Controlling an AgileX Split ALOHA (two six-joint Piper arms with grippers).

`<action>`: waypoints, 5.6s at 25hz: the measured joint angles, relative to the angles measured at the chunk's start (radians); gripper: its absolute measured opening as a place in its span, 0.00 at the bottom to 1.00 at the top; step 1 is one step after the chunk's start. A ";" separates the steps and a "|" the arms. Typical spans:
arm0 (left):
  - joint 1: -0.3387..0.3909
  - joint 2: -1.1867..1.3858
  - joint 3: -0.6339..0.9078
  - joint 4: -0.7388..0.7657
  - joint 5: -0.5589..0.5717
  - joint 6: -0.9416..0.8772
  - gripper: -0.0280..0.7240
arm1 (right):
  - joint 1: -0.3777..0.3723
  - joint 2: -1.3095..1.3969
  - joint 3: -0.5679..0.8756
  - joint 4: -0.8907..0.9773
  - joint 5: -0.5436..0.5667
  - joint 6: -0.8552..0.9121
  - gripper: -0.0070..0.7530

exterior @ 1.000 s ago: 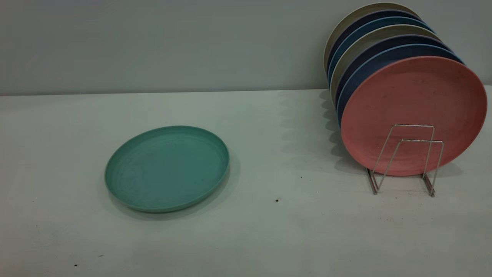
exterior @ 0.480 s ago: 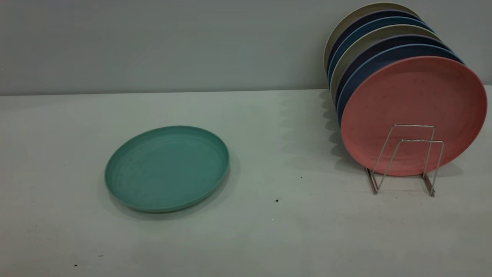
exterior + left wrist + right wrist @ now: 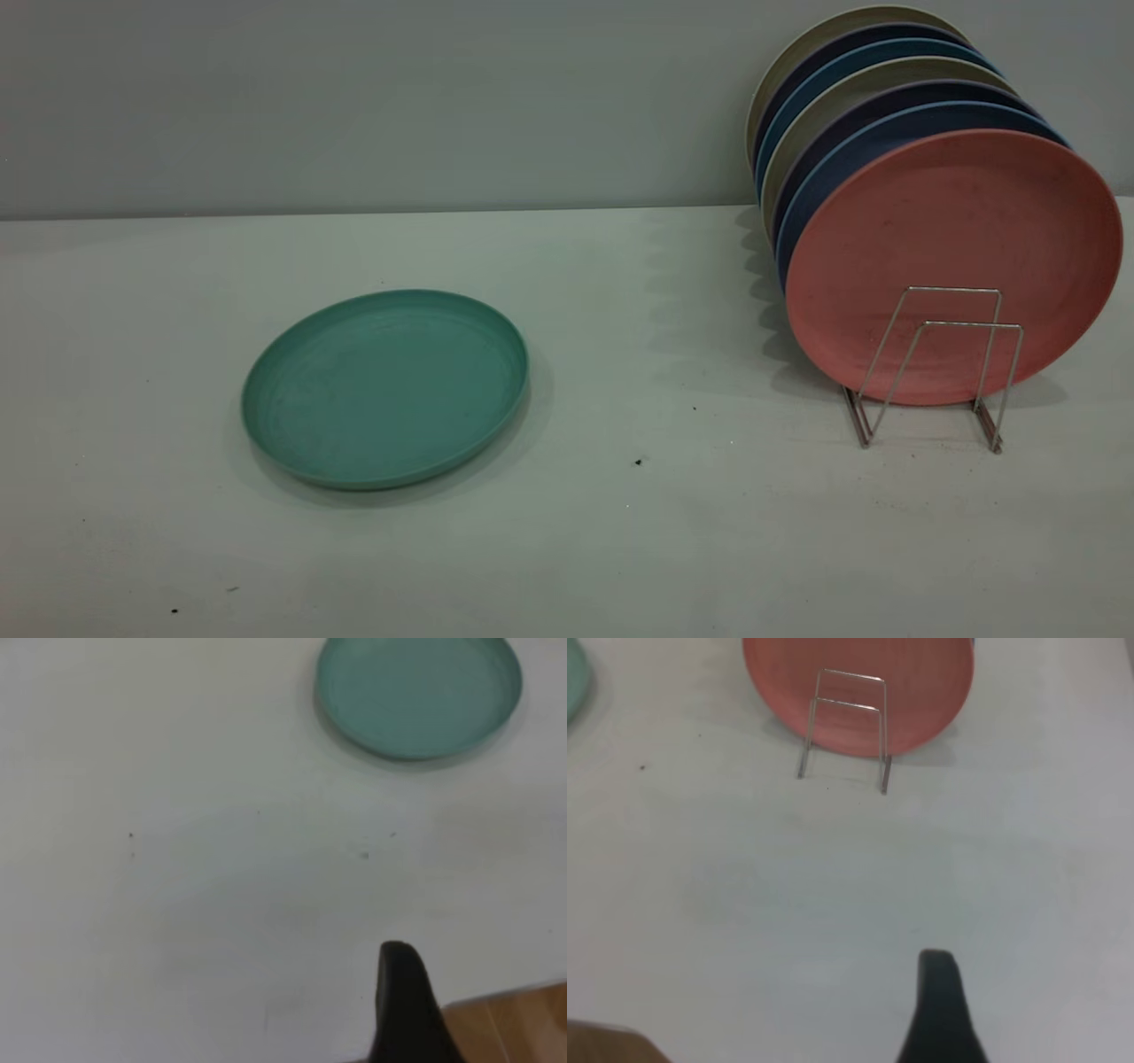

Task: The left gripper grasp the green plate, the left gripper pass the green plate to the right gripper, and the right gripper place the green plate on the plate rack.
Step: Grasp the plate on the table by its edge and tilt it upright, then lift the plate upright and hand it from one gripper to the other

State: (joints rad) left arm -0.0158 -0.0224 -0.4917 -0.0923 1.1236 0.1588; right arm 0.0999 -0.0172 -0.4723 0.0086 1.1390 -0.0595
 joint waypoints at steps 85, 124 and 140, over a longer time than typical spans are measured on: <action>0.180 2.353 -0.514 -1.571 -0.616 1.151 0.33 | 0.000 1.017 -0.122 0.369 -0.598 -0.354 0.75; -0.194 2.114 -0.514 -1.352 -0.580 1.128 0.06 | 0.000 1.808 -0.139 1.764 -0.485 -1.626 0.75; -0.260 2.114 -0.513 -1.477 -0.447 1.161 0.07 | 0.000 1.811 -0.139 1.771 -0.466 -1.590 0.16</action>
State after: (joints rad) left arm -0.2755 2.0919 -1.0048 -1.5695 0.6764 1.3199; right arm 0.0999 1.7939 -0.6110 1.7794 0.6733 -1.6497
